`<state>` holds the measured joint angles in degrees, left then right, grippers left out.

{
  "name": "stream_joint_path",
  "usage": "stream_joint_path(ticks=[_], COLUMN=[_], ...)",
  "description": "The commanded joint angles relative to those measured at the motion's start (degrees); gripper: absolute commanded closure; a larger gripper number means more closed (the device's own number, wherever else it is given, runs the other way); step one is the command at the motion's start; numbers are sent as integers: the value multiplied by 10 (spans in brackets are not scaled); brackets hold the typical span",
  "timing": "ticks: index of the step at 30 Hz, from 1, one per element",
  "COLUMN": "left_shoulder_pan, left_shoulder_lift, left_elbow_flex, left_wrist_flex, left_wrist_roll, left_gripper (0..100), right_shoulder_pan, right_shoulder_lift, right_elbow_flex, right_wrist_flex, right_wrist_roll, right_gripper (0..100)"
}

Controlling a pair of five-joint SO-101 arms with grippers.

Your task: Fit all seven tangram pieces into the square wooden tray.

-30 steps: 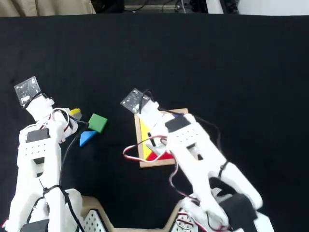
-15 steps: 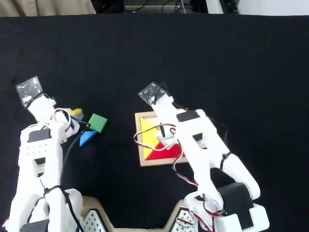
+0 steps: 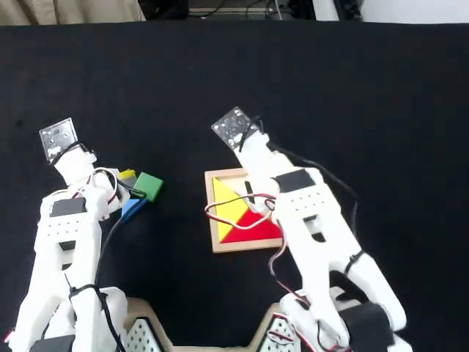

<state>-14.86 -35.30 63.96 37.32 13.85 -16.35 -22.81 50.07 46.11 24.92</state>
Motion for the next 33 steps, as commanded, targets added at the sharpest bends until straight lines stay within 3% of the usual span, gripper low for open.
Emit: stream_joint_path(ticks=[1,8,10,16,21,24,28,33], left_shoulder_pan=[10,10,10,7,6,6,6,6], left_shoulder_lift=[-11,-12,-13,-11,-14,-15,-15,-15], left_elbow_flex=[-3,1,1,7,14,13,13,13], left_wrist_flex=[-8,-10,-10,-35,-54,-54,-54,-54], left_wrist_roll=[-1,-1,-1,-1,-1,-2,-2,-2], left_gripper=[713,713,713,713,713,713,713,713], right_shoulder_pan=[16,54,62,31,33,29,25,4], right_shoulder_lift=[51,131,117,95,95,95,103,156], right_elbow_flex=[-57,-122,-145,-170,-193,-194,-194,-196], right_wrist_flex=[-31,-29,9,165,232,241,236,187], right_wrist_roll=[16,47,115,386,520,578,632,638], right_gripper=[988,983,962,707,773,750,747,747])
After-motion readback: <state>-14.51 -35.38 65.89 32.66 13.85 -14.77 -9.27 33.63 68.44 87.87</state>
